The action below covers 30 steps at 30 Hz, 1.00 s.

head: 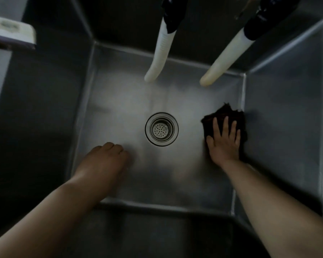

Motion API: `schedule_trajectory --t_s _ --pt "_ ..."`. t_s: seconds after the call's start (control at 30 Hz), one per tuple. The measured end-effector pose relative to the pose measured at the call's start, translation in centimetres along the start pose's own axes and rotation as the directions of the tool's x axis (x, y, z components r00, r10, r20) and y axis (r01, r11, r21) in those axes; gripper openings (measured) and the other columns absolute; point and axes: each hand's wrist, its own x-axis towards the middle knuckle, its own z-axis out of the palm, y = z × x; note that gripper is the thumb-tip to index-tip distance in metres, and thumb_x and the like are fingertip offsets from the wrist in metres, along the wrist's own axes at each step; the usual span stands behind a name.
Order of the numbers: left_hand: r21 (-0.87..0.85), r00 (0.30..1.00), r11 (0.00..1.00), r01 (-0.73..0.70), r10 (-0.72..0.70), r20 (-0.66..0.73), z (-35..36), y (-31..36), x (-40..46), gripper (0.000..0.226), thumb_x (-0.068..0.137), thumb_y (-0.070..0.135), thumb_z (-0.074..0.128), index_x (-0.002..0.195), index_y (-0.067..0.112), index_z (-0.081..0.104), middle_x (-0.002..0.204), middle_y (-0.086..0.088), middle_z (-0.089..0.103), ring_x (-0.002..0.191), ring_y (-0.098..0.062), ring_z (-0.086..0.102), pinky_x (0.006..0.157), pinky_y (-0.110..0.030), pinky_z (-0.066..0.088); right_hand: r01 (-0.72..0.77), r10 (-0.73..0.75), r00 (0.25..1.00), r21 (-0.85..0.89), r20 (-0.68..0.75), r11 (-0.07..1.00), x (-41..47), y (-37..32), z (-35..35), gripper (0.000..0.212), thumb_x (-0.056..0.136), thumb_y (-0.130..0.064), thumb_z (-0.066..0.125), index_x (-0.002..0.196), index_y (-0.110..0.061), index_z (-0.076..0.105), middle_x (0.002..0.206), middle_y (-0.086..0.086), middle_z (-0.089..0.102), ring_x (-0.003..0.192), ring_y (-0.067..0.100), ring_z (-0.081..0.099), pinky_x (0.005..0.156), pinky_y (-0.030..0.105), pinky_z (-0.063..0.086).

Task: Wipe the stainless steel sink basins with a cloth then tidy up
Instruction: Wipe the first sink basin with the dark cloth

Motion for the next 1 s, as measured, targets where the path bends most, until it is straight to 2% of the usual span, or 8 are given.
schedule_trajectory --t_s 0.17,0.33,0.47,0.53,0.7,0.8,0.93,1.0 --pt "-0.010 0.999 0.999 0.033 -0.033 -0.003 1.3 -0.1 -0.2 0.038 0.093 0.037 0.043 0.127 0.022 0.049 0.131 0.001 0.050 0.121 -0.021 0.044 0.097 -0.031 0.038 -0.063 0.063 0.995 -0.001 0.079 0.998 -5.4 -1.2 2.3 0.068 0.097 -0.044 0.028 0.150 -0.023 -0.009 0.157 0.015 -0.016 0.142 0.035 -0.018 0.112 0.046 -0.014" --pt "-0.090 0.998 0.994 0.063 -0.064 -0.007 2.4 -0.6 -0.8 0.028 0.088 0.031 0.050 0.109 0.015 0.059 0.116 -0.006 0.059 0.111 -0.028 0.051 0.089 -0.036 0.040 0.268 -0.259 0.960 -0.086 0.106 0.959 -7.0 -2.9 3.2 0.070 0.095 -0.048 0.028 0.140 -0.026 -0.021 0.147 0.016 -0.030 0.139 0.044 -0.020 0.108 0.051 -0.020" --pt "-0.088 0.999 0.995 0.050 -0.051 -0.011 2.5 -0.6 -0.6 0.022 0.084 0.028 0.058 0.098 0.012 0.062 0.106 -0.010 0.062 0.103 -0.032 0.055 0.082 -0.037 0.043 0.424 -0.418 0.906 -0.184 0.073 0.887 -3.1 -4.4 1.4 0.069 0.095 -0.051 0.032 0.146 -0.032 -0.010 0.155 0.017 -0.015 0.141 0.044 -0.013 0.111 0.056 -0.010" --pt "-0.126 0.999 0.992 0.022 -0.028 -0.044 2.6 -0.5 -0.5 0.019 0.078 0.023 0.065 0.091 0.009 0.063 0.097 -0.013 0.064 0.094 -0.035 0.059 0.076 -0.040 0.047 0.341 -0.339 0.940 -0.132 0.034 0.931 -1.2 -6.0 0.6 0.067 0.095 -0.051 0.030 0.149 -0.032 -0.004 0.157 0.016 -0.010 0.142 0.041 -0.013 0.111 0.054 -0.011" --pt "-0.081 0.998 0.997 0.003 -0.007 -0.055 3.7 -0.1 0.0 0.026 0.088 0.033 0.049 0.107 0.018 0.056 0.116 -0.003 0.056 0.109 -0.026 0.050 0.086 -0.031 0.038 0.221 -0.220 0.973 0.009 -0.062 0.975 -1.3 -10.2 0.5 0.068 0.095 -0.043 0.037 0.151 -0.021 0.006 0.158 0.019 0.000 0.144 0.038 -0.005 0.113 0.051 -0.008" --pt "-0.070 0.997 0.997 -0.023 0.019 -0.069 3.6 0.6 0.4 0.026 0.086 0.031 0.055 0.106 0.015 0.059 0.112 -0.005 0.058 0.105 -0.028 0.054 0.084 -0.032 0.042 0.388 -0.386 0.916 -0.007 -0.108 0.922 -2.5 -10.9 0.2 0.064 0.092 -0.039 0.047 0.148 -0.015 0.027 0.155 0.022 0.016 0.143 0.041 0.010 0.114 0.052 0.002" --pt "0.033 0.988 0.989 -0.145 0.146 -0.043 3.1 1.0 1.3 0.031 0.055 0.022 0.083 0.080 0.011 0.070 0.079 -0.007 0.067 0.070 -0.027 0.063 0.056 -0.031 0.050 0.531 -0.525 0.833 -0.011 -0.174 0.847 -2.3 -12.4 0.0 0.054 0.083 -0.032 0.065 0.129 -0.007 0.056 0.134 0.023 0.050 0.126 0.044 0.044 0.108 0.055 0.026" --pt "0.087 0.985 0.983 -0.163 0.167 -0.041 2.9 1.2 2.5 0.034 0.063 0.024 0.077 0.094 0.012 0.069 0.091 -0.007 0.066 0.080 -0.026 0.063 0.065 -0.032 0.050 0.502 -0.486 0.847 0.023 -0.216 0.864 -2.0 -13.0 -0.2 0.050 0.080 -0.031 0.069 0.123 -0.007 0.060 0.122 0.022 0.057 0.111 0.042 0.053 0.099 0.053 0.037"
